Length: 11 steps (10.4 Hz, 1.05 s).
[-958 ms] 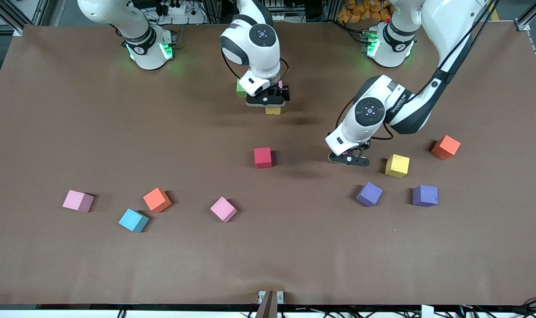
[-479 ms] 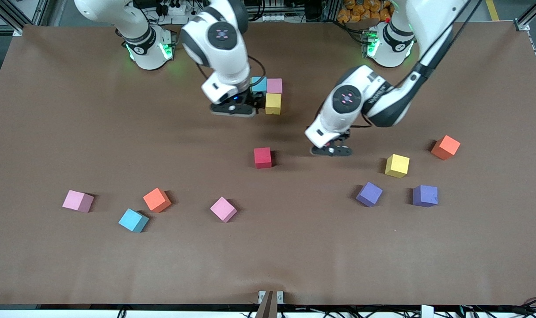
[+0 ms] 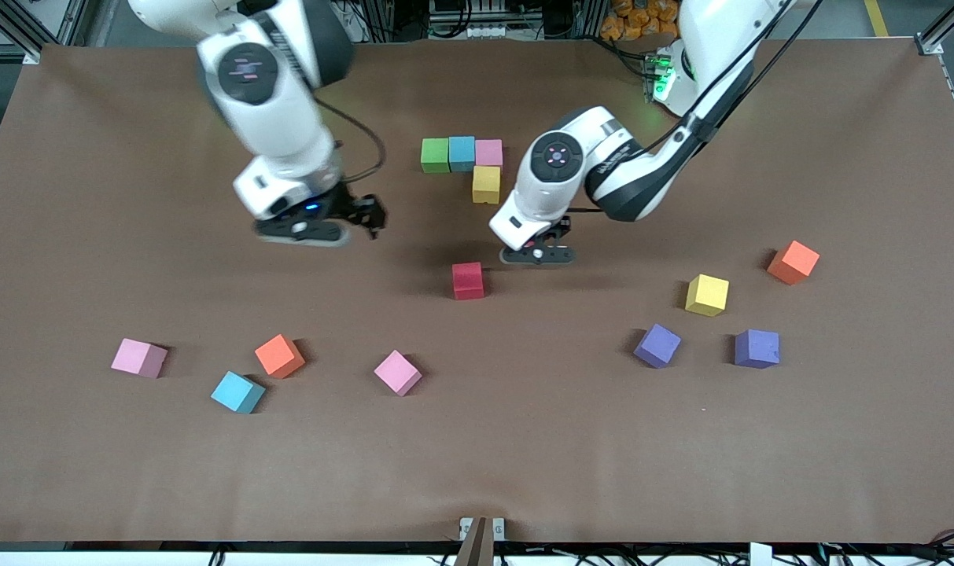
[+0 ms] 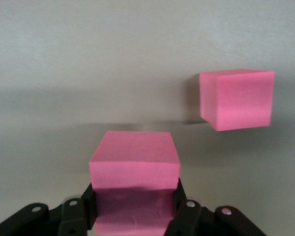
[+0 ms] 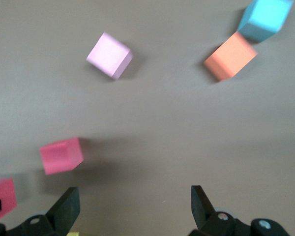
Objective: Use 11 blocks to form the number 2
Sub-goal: 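Place the red cube below the yellow cube while the right gripper withdraws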
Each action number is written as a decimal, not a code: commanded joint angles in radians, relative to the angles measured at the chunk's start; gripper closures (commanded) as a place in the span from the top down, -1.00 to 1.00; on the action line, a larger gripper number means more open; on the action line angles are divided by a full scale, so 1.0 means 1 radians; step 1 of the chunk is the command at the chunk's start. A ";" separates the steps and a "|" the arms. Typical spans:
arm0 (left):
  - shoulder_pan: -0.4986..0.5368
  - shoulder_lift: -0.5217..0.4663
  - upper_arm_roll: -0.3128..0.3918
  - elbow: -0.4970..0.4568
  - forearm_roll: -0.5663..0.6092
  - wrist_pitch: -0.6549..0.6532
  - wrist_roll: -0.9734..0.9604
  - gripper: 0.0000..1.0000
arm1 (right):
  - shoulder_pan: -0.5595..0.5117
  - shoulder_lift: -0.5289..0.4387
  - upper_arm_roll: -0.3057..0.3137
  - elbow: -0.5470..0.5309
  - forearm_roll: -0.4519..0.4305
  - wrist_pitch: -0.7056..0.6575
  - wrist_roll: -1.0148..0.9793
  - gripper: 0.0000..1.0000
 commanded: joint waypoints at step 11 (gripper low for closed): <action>-0.177 0.039 0.074 -0.079 0.006 0.176 -0.179 -1.00 | -0.445 0.021 0.020 0.273 -0.017 -0.180 -0.405 1.00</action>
